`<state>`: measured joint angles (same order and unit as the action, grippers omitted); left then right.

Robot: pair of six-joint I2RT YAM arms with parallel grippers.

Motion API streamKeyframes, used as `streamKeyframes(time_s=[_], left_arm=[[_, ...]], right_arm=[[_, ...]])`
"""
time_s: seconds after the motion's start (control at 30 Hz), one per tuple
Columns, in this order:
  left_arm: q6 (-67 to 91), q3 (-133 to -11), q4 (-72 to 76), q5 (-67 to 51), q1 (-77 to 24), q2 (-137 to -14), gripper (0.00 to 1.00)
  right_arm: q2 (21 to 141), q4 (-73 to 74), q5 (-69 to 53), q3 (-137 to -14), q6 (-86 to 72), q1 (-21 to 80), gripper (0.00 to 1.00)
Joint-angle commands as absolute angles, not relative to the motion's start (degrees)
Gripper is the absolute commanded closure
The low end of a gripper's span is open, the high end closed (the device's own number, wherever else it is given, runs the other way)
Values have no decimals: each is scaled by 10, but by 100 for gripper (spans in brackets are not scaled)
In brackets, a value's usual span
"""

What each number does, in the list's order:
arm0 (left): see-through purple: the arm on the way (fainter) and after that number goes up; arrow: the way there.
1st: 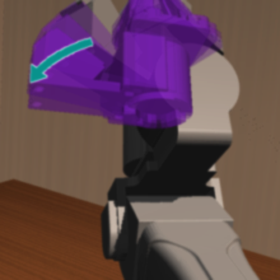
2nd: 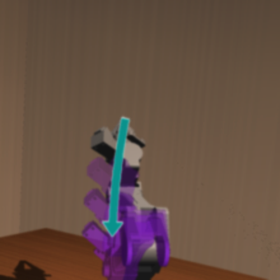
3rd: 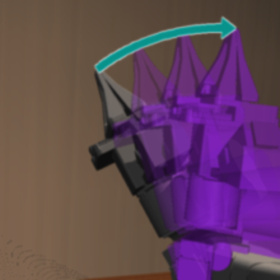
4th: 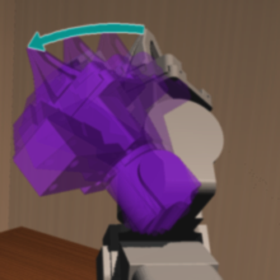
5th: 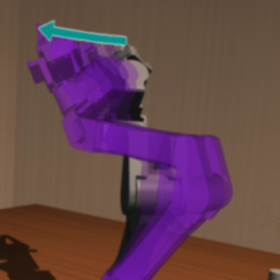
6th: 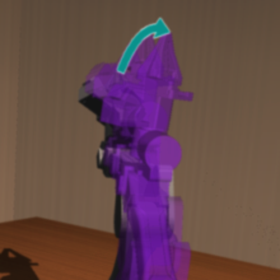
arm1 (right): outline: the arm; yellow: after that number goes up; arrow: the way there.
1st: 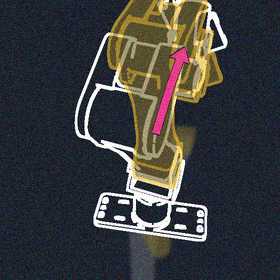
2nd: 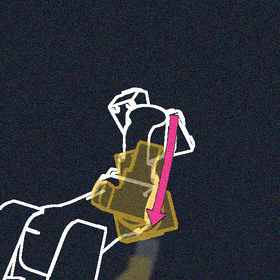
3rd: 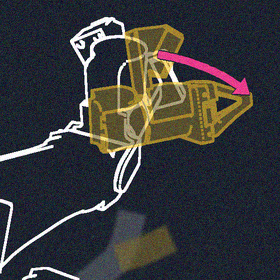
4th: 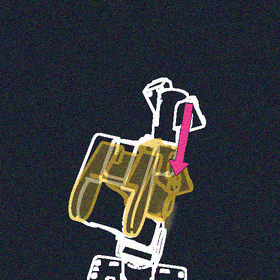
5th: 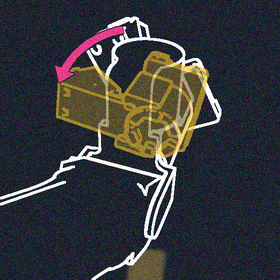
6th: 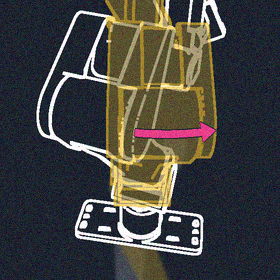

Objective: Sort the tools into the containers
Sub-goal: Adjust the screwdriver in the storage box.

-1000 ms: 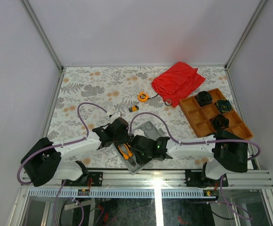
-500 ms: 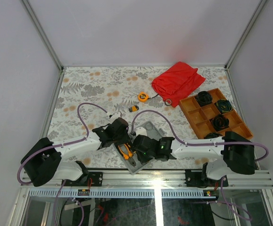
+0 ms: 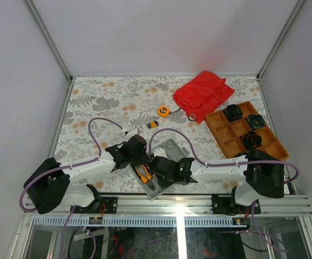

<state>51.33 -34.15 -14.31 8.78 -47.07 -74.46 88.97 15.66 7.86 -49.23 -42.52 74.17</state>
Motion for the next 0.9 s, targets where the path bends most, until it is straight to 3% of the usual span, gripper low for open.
streamKeyframes(time_s=[0.0,0.43,0.87], left_arm=[[507,-336,-146,80,-468,-738,75],[503,-358,-167,83,-468,-714,67],[504,-355,-158,76,-469,-717,73]], right_arm=[[901,185,97,-506,-426,744,88],[926,244,132,-524,-423,744,90],[937,233,111,-525,-419,744,91]])
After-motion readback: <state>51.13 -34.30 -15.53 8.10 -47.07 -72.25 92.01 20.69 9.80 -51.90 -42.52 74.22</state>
